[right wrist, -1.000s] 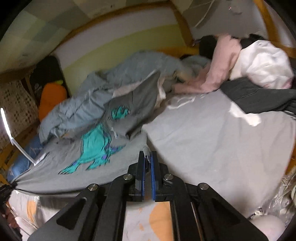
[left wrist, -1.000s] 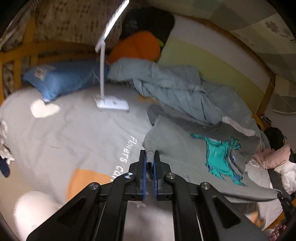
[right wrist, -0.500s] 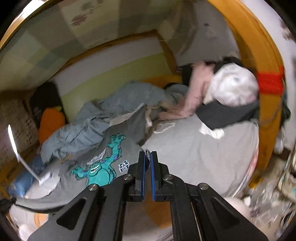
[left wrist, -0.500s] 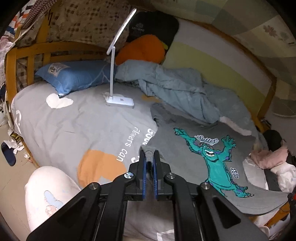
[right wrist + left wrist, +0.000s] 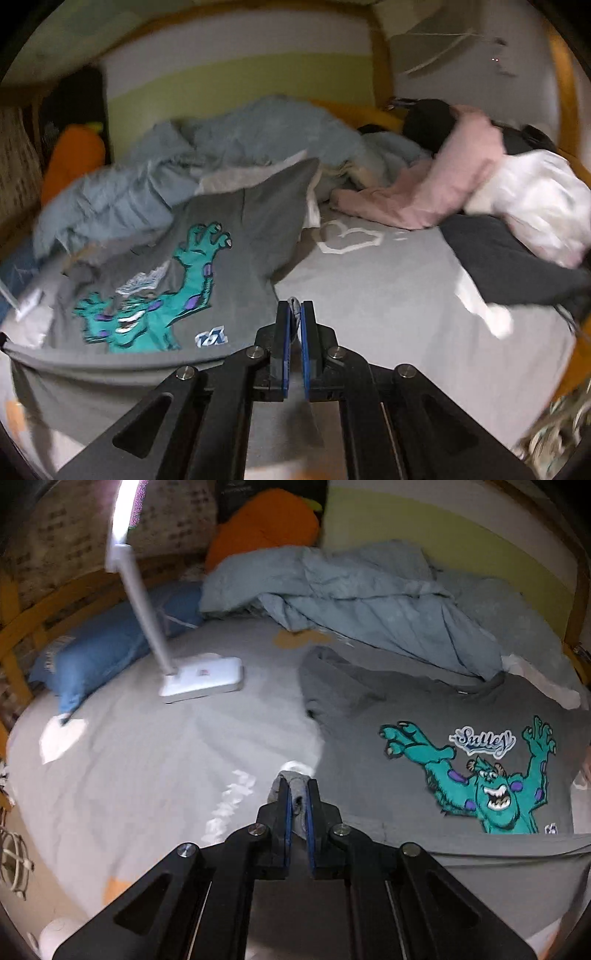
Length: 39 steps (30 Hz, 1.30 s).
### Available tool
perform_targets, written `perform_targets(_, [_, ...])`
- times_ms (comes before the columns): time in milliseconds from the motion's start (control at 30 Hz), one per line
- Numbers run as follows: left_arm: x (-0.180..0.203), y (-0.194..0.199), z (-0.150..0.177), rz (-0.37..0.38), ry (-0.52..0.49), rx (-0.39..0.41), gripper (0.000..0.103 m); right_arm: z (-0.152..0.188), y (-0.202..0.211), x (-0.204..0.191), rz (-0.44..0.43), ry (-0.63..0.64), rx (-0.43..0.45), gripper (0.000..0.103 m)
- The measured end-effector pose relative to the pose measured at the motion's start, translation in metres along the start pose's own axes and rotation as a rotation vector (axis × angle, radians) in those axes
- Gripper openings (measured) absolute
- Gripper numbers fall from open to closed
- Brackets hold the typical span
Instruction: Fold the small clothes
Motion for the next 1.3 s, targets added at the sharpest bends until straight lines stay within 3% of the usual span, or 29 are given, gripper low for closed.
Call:
perform_targets(233, [0.007,-0.062,-0.031,-0.067,-0.013,-0.076,0.006,-0.021,-0.108,-0.023,-0.02,-0.036,-0.172,0.004])
perform_targets(300, [0.013,-0.087,-0.031,-0.114,-0.074,-0.104,0.006,-0.022,-0.127,-0.025,-0.013,-0.055,-0.184,0.004])
perform_targets(367, [0.023,-0.111,-0.024,-0.106,-0.124,-0.173,0.007,-0.021,-0.141,-0.03,0.03,-0.03,-0.177,0.004])
perform_targets(400, [0.026,-0.116,-0.022,-0.111,-0.148,-0.168,0.009,-0.022,-0.148,-0.031,0.063,-0.022,-0.17,0.004])
perform_targets(433, [0.027,-0.115,-0.023,-0.124,-0.167,-0.132,0.011,-0.023,-0.154,-0.03,0.075,-0.022,-0.171,0.008])
perform_targets(467, [0.025,-0.112,-0.025,-0.134,-0.175,-0.091,0.02,-0.024,-0.157,-0.028,0.076,-0.028,-0.175,0.014])
perform_targets(500, [0.021,-0.106,-0.027,-0.15,-0.161,-0.046,0.041,-0.026,-0.157,-0.023,0.091,-0.044,-0.176,0.032])
perform_targets(533, [0.015,-0.1,-0.031,-0.148,-0.136,-0.019,0.05,-0.028,-0.154,-0.015,0.121,-0.068,-0.154,0.058])
perform_targets(600, [0.005,-0.08,-0.038,-0.075,-0.085,0.015,0.056,-0.033,-0.142,-0.001,0.156,-0.107,-0.102,0.071])
perform_targets(700, [-0.004,-0.048,-0.042,-0.006,-0.081,0.038,0.059,-0.04,-0.122,0.013,0.125,-0.142,-0.069,0.071])
perform_targets(767, [0.007,-0.043,-0.036,0.039,-0.179,-0.045,0.058,-0.04,-0.11,0.013,0.057,-0.152,-0.068,0.071])
perform_targets(800, [0.02,-0.046,-0.03,0.109,-0.262,-0.122,0.056,-0.04,-0.104,0.007,0.004,-0.138,-0.077,0.071])
perform_targets(833, [0.038,-0.048,-0.019,0.216,-0.361,-0.218,0.056,-0.037,-0.102,-0.003,-0.052,-0.102,-0.113,0.071])
perform_targets(867, [0.053,-0.048,-0.01,0.303,-0.421,-0.269,0.044,-0.034,-0.105,-0.01,-0.081,-0.076,-0.159,0.071])
perform_targets(900, [0.062,-0.047,-0.006,0.335,-0.432,-0.277,0.041,-0.026,-0.113,-0.022,-0.12,-0.034,-0.266,0.071])
perform_targets(967, [0.081,-0.057,-0.002,0.273,-0.474,-0.298,0.041,-0.009,-0.129,-0.056,-0.18,0.079,-0.451,0.071])
perform_targets(1000, [0.091,-0.062,0.0,0.253,-0.505,-0.304,0.041,-0.005,-0.132,-0.069,-0.177,0.14,-0.467,0.071])
perform_targets(1100, [0.118,-0.091,0.007,0.195,-0.635,-0.375,0.041,-0.004,-0.15,-0.098,-0.013,0.306,-0.446,0.071])
perform_targets(1167, [0.123,-0.101,0.002,0.179,-0.678,-0.376,0.041,-0.009,-0.168,-0.104,0.108,0.339,-0.459,0.071])
perform_targets(1233, [0.12,-0.107,-0.016,0.149,-0.645,-0.348,0.041,-0.02,-0.177,-0.11,0.118,0.331,-0.44,0.071])
perform_targets(1300, [0.11,-0.112,-0.04,0.02,-0.57,-0.245,0.04,-0.042,-0.181,-0.106,0.167,0.282,-0.362,0.071])
Point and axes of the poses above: each gripper's, at about its wrist camera, not at the fingertips, and y roughly against the way its jaws point, x to its right, z to its underside, the point moved 5 cm from there along -y, roughly the way its jaws point, and after that the axes turned 6 degrees about -x, right-handed, at the moved point
